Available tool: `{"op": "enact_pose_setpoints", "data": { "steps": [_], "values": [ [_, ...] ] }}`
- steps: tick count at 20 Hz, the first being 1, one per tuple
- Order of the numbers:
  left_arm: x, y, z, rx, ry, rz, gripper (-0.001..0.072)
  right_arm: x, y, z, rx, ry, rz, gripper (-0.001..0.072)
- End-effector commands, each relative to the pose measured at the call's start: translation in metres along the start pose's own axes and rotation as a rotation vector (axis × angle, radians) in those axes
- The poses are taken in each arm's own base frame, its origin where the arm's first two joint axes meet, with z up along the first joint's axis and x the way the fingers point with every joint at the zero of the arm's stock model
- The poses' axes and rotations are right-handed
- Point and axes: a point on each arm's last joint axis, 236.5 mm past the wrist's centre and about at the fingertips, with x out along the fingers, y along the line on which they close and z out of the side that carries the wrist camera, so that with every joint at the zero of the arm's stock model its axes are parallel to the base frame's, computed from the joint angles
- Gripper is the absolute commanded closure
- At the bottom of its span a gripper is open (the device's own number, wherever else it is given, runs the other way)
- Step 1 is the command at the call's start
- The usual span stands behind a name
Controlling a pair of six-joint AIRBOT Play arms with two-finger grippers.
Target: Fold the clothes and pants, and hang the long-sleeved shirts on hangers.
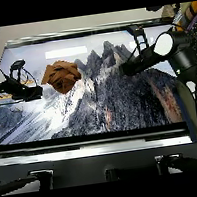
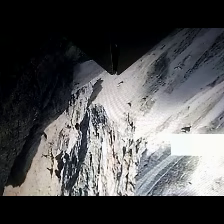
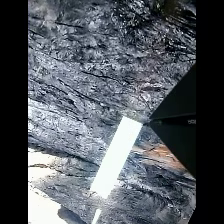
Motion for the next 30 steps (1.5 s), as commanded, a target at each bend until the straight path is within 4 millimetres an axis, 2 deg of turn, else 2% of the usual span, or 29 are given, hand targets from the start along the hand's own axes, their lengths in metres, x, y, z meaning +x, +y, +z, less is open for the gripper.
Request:
{"op": "enact_pose_setpoints", "data": {
  "steps": [1,26,27,28,29,30],
  "values": [
    [0.0,0.0,0.0,0.001,0.001,0.0,0.0692,0.0,0.001,0.0,-0.001,-0.001,0.001,0.0684],
    [0.001,0.0,0.0,0.001,0.002,0.0,0.0689,0.0,0.002,0.004,0.002,-0.018,0.006,0.0684],
    [0.002,0.0,0.002,-0.001,-0.006,0.0,0.0617,0.0,0.002,0.005,0.002,-0.02,0.007,0.0683],
    [0.004,0.0,0.005,-0.008,-0.014,0.0,0.0339,0.0,0.002,0.005,0.002,-0.02,0.007,0.0682],
    [0.005,0.0,0.015,-0.028,-0.05,-0.001,-0.0013,0.0,0.002,0.005,0.002,-0.023,0.007,0.0679],
    [0.005,0.002,0.035,-0.04,-0.118,0.003,-0.0013,0.0,0.002,0.005,0.002,-0.023,0.006,0.0677]
  ]
}}
